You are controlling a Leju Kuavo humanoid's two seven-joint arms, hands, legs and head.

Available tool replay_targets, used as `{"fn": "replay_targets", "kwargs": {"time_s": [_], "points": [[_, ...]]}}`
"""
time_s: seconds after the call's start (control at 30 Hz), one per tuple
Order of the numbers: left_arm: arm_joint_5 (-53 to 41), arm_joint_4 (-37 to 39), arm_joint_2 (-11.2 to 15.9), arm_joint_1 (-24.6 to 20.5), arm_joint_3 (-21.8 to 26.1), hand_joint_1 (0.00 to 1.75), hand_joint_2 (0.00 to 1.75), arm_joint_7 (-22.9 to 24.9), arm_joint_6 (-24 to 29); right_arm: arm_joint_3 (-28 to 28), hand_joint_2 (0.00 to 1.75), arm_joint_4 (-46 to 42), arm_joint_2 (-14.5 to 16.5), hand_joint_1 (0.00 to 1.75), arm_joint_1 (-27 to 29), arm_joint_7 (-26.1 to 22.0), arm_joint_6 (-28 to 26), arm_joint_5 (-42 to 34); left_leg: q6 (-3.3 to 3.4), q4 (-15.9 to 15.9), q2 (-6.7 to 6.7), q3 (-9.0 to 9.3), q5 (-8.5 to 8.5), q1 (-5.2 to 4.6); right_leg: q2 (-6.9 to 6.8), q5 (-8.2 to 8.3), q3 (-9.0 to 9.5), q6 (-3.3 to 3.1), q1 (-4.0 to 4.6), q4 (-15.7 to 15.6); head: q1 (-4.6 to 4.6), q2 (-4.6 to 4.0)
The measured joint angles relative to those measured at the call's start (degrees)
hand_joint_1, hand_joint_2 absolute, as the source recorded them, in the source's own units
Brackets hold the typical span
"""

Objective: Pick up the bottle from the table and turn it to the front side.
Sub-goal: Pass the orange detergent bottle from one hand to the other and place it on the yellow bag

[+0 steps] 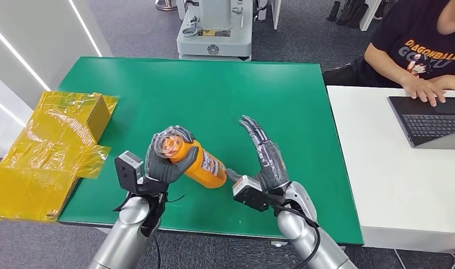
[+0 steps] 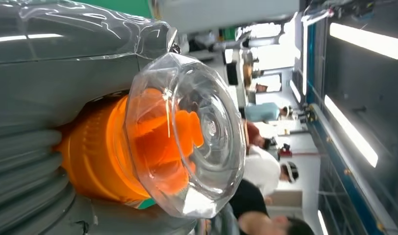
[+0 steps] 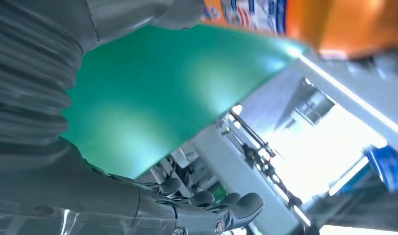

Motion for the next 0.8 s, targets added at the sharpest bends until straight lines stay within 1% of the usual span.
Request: {"fn": "replay_targets", "kwargs": {"time_s": [0.13,0.27,0.37,0.5,0.63,0.73,0.8], "points": [[-1.5,-1.0,1.8,-0.3,1.7,1.75,1.75,0.0,1.9,-0.9,1.75,-3.2,0.4,0.0,2.1,-2.3,-4.1,-3.0,0.0,0.0,0.0,0.0,0.0,0.0,0.0,-0.01,-0.01,-0.01,0.01,0.0,0.0,0.0],[-2.8,-2.6,4.5,-1.4,3.6,1.75,1.75,0.2,3.4,-1.5,1.75,-7.2,0.5,0.0,4.5,-3.2,-6.6,-5.7,0.0,0.0,0.03,0.0,0.0,0.01,0.01,-0.01,-0.03,-0.02,0.01,0.0,0.0,0.0],[-3.9,-4.2,6.7,-3.0,4.8,1.75,1.75,0.8,4.7,-1.6,1.75,-10.1,0.5,0.0,6.1,-3.1,-7.8,-7.1,-0.02,0.0,0.03,0.0,0.02,0.02,0.01,-0.01,-0.04,-0.02,0.02,0.0,0.01,0.0],[-5.7,-7.4,9.9,-5.6,6.1,1.75,1.75,3.1,6.0,-1.6,1.75,-13.0,0.1,0.0,8.0,-3.0,-8.6,-8.8,-0.03,0.0,0.05,0.0,0.02,0.01,0.03,-0.01,-0.04,-0.03,0.02,0.0,0.01,0.0],[-6.6,-9.2,11.8,-7.1,6.9,1.75,1.75,3.7,6.6,-1.6,1.75,-14.4,-0.1,0.0,8.8,-3.0,-8.8,-9.4,-0.03,0.0,0.05,0.0,0.02,0.01,0.02,-0.01,-0.03,-0.03,0.01,0.0,0.0,0.0],[-9.6,-9.9,13.1,-7.7,7.0,1.75,1.75,4.0,7.7,-1.6,1.75,-15.0,-0.2,0.0,9.2,-3.2,-9.2,-10.3,-0.03,0.0,0.06,0.0,0.02,0.01,0.04,-0.01,-0.04,-0.03,0.01,0.0,0.01,0.0],[-12.8,-10.0,15.1,-8.9,7.0,1.75,1.75,5.5,8.0,-1.6,1.75,-15.5,-0.3,0.0,9.9,-3.4,-9.6,-10.9,-0.03,0.0,0.08,0.01,0.03,0.02,0.07,-0.01,-0.06,-0.03,0.02,0.0,0.02,0.0]]}}
